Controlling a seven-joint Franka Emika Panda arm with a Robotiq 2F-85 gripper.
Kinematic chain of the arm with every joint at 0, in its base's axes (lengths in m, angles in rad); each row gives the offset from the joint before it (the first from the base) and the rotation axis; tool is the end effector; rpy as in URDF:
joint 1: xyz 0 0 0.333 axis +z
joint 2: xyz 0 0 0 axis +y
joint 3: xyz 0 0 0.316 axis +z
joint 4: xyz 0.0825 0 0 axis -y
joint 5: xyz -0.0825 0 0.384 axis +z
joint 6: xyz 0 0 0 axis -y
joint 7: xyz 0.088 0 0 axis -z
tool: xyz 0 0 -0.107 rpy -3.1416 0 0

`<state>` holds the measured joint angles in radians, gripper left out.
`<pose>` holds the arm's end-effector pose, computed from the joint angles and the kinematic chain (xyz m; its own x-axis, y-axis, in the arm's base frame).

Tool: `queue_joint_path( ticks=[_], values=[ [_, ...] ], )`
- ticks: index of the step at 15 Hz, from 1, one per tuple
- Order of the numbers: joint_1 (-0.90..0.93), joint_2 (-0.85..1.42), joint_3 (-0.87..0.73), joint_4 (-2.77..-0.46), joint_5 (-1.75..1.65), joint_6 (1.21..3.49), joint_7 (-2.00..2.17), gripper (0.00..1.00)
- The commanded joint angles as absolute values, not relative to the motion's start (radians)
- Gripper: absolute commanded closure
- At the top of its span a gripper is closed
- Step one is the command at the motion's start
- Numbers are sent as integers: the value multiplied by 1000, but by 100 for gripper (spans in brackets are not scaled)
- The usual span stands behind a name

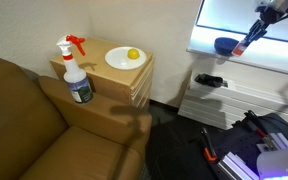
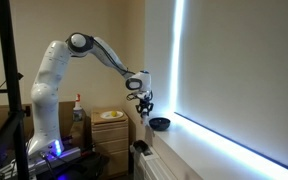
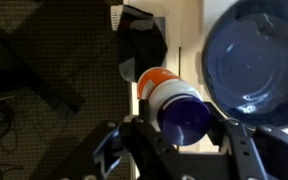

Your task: Pick the white object on the drawer and put it on the plate, then close the drawer and pick the bottle on the windowsill and put it on the cabinet

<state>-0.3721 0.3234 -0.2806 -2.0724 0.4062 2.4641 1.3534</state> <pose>0.4752 -0.3588 0.2868 -0.6461 -0.7437 -0.1715 -0.7390 0.6658 -0.1028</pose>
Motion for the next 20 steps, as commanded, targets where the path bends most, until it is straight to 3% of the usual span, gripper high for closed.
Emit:
queue_joint_path(
  ticks=[1, 2, 5, 6, 16, 17, 20],
  values=[
    [-323, 115, -262, -2284, 418, 2425, 1211, 70],
    [-318, 231, -286, -2174, 409, 2451, 1288, 45],
    [-298, 139, -277, -2259, 407, 2436, 1254, 45],
    [-299, 132, -277, -2265, 407, 2434, 1249, 70],
    [-32, -211, -33, -2536, 332, 2443, 1197, 70],
    [-62, -104, -59, -2463, 342, 2438, 1214, 45],
    [-28, -189, -15, -2507, 344, 2437, 1217, 45]
  ],
)
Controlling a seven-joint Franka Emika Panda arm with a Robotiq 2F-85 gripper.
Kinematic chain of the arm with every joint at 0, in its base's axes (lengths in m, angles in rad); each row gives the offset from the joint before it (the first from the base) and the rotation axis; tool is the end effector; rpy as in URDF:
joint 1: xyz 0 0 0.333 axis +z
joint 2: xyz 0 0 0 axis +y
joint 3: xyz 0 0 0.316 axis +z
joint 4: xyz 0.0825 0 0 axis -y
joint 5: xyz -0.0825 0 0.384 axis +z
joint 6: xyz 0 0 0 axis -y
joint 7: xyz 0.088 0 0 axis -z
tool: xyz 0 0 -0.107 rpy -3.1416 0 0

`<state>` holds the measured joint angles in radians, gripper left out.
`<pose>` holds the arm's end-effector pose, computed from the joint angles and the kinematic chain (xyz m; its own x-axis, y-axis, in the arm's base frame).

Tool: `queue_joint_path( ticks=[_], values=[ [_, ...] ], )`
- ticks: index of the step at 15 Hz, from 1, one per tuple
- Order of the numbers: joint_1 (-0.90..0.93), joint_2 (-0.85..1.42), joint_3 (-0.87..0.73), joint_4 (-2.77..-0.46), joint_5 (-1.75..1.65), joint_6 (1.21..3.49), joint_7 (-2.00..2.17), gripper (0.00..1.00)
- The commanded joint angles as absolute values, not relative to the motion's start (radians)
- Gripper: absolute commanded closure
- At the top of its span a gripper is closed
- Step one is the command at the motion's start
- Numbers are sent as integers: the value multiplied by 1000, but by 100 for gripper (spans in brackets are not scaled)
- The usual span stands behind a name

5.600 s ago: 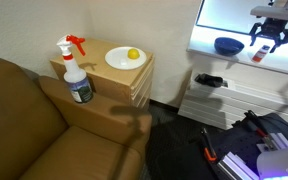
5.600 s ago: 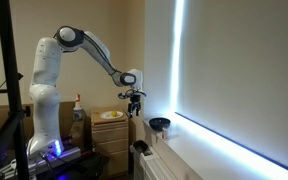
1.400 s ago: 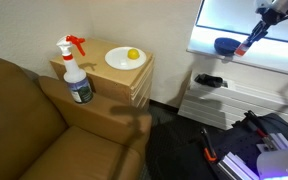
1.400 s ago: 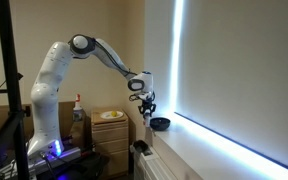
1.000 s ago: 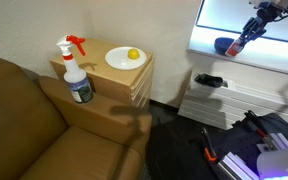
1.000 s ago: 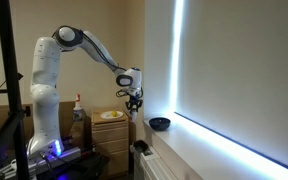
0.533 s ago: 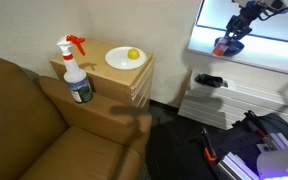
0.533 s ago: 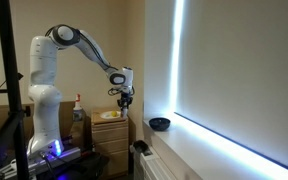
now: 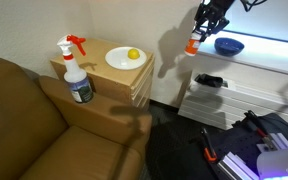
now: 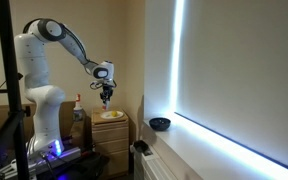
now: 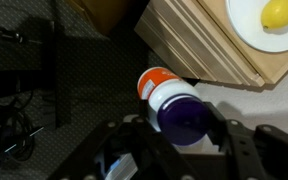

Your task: Pick the white object on the drawer and put it on the plate, then close the drawer and pick the bottle on the windowsill and put it on the cabinet

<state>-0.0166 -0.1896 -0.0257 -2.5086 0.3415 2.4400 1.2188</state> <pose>0.4590 -0.0187 0.3626 0.0773 -0.9758 -0.2046 -0.9849 -0.0428 -0.1679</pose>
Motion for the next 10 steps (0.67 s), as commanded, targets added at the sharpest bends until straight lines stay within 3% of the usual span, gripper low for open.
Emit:
queue_joint_path(
  ticks=[1, 5, 10],
  values=[
    [-30, -198, -16, -2513, 343, 2437, 1216, 70],
    [73, -139, 111, -2496, 325, 2490, 1227, 70],
    [162, 14, 269, -2398, 18, 2569, 1416, 70]
  ],
)
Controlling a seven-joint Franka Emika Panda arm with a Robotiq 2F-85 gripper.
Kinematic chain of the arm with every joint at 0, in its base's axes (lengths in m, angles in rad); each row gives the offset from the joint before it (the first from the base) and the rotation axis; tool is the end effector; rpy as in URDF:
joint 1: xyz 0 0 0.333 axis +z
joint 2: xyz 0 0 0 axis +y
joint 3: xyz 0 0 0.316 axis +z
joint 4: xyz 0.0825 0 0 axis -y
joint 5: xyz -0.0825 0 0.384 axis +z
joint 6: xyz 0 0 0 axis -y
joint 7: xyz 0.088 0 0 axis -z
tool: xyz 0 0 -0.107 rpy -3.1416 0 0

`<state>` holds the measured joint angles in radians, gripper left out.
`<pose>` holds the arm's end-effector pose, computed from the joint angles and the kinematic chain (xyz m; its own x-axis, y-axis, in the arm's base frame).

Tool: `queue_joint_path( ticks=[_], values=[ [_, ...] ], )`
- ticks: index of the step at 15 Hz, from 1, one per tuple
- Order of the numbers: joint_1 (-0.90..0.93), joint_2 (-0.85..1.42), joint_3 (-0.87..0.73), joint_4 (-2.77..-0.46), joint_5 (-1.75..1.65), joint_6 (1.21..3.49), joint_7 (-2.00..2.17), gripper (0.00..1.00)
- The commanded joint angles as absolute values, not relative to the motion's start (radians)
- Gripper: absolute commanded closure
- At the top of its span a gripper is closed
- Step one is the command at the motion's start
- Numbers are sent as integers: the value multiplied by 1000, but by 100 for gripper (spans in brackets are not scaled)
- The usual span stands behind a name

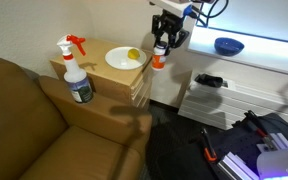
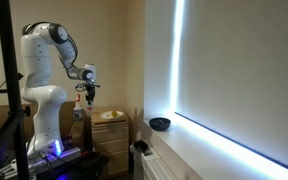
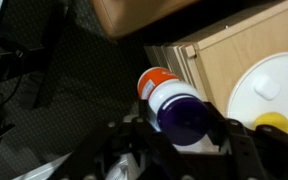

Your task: Pick the white object on the drawer and put it on the plate, then close the drawer and pick the bottle on the windowsill and put it on the cabinet

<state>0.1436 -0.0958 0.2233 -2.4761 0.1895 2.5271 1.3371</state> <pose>0.4480 0.1698 0.3402 0.4428 -0.8936 -0.0741 -0.8899 -0.4278 -0.1586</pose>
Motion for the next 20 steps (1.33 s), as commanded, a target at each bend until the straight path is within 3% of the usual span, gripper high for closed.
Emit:
queue_joint_path(
  ticks=[1, 2, 4, 5, 14, 16, 17, 19, 20],
  values=[
    [170, -68, 240, -2458, 117, 2541, 1381, 70],
    [186, -45, 250, -2447, 95, 2549, 1415, 45],
    [189, -43, 245, -2447, 99, 2548, 1413, 45],
    [185, -49, 239, -2448, 99, 2547, 1410, 70],
    [257, 250, 169, -2252, -46, 2725, 1662, 70],
    [259, 211, 170, -2289, -6, 2706, 1620, 70],
    [268, 231, 161, -2274, -9, 2708, 1629, 45],
    [271, 235, 160, -2273, -8, 2707, 1628, 45],
    [271, 233, 160, -2273, -8, 2707, 1628, 70]
  ],
)
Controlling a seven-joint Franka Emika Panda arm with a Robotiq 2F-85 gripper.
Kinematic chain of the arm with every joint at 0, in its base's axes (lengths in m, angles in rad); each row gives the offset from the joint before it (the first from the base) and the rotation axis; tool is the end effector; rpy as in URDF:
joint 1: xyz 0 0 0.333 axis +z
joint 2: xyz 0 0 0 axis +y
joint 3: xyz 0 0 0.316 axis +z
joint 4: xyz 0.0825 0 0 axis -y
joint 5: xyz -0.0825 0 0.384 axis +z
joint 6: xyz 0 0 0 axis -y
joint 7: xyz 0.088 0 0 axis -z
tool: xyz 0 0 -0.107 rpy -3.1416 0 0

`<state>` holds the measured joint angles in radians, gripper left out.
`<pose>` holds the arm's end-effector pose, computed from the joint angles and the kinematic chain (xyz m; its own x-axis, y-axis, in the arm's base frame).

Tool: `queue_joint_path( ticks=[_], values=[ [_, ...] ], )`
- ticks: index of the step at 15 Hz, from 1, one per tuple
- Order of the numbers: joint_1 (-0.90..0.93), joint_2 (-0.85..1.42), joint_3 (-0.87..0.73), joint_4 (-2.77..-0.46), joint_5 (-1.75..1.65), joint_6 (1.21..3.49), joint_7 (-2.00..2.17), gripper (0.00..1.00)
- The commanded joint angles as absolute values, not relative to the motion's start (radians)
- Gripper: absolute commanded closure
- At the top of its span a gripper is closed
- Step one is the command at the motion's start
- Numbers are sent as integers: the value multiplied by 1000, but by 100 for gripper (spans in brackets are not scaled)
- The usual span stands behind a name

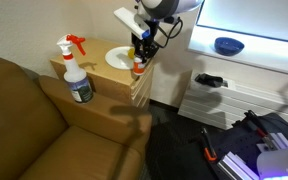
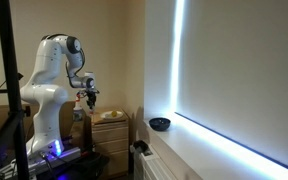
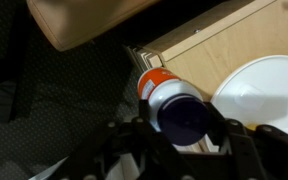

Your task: Pick the white object on the drawer and put it on the plate, then close the drawer and pick the bottle on the windowsill and put it on the cabinet

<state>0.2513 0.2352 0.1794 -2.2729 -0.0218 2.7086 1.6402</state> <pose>0.5045 0.2323 0.2752 0.3663 -0.9295 -0.0426 -0.9145 -0.3512 -0.2008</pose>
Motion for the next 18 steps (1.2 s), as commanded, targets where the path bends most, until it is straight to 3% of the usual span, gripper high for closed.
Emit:
queue_joint_path(
  ticks=[1, 11, 12, 13, 15, 16, 18],
  values=[
    [265, 259, 158, -2260, -2, 2689, 1619, 70],
    [396, 487, 58, -2023, -61, 2711, 1728, 70],
    [367, 436, 87, -2086, -19, 2708, 1673, 70],
    [377, 449, 78, -2070, -20, 2707, 1679, 45],
    [378, 452, 78, -2071, -19, 2707, 1679, 45],
    [378, 450, 78, -2072, -19, 2707, 1679, 70],
    [386, 485, 57, -2047, -31, 2738, 1700, 70]
  ],
)
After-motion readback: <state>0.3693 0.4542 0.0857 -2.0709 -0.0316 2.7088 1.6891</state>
